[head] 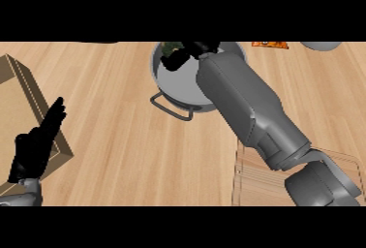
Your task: Pick the squash from the cutting board and place it in the pot
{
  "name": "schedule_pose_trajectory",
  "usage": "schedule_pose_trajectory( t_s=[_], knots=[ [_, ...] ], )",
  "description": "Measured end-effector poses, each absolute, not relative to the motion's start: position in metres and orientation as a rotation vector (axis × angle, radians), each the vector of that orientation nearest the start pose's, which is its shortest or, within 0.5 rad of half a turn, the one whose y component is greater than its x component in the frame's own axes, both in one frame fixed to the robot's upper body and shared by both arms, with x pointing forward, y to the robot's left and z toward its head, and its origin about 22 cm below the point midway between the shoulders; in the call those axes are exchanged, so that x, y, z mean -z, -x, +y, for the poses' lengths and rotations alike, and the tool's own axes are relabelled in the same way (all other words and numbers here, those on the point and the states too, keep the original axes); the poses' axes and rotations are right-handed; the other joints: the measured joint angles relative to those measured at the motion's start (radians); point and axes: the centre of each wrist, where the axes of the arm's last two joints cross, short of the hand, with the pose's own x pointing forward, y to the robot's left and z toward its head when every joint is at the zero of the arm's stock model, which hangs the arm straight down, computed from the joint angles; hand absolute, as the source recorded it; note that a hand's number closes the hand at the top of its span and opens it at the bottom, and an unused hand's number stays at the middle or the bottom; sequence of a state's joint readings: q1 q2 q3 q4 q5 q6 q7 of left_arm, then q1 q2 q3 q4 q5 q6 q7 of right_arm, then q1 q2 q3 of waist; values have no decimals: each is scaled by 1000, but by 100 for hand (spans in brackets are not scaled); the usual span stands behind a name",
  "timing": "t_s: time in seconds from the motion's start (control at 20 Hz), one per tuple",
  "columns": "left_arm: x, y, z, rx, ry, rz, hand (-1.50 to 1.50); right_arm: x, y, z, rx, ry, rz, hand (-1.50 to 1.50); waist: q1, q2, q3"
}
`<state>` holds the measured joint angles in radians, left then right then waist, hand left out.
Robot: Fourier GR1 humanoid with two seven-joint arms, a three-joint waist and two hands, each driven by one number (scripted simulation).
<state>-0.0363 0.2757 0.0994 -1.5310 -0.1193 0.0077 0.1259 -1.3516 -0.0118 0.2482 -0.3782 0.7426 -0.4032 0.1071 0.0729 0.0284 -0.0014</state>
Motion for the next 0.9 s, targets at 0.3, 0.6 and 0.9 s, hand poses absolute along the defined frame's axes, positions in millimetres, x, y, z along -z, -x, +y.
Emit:
schedule_pose_trajectory(
  t_s=[0.3, 0.6, 0.9],
  knots=[
    [-28, -255, 312, 216, -384, -1445, 0, -149, -453, -46, -944, 804, -1744, -150, 23, 12, 0],
    [-28, -259, 304, 227, -372, -1453, 0, -142, -456, -53, -889, 681, -1750, -150, 34, 17, 1],
    [-33, -262, 302, 221, -369, -1452, 0, -144, -456, -55, -705, 554, -1892, -150, 35, 16, 3]
  ],
)
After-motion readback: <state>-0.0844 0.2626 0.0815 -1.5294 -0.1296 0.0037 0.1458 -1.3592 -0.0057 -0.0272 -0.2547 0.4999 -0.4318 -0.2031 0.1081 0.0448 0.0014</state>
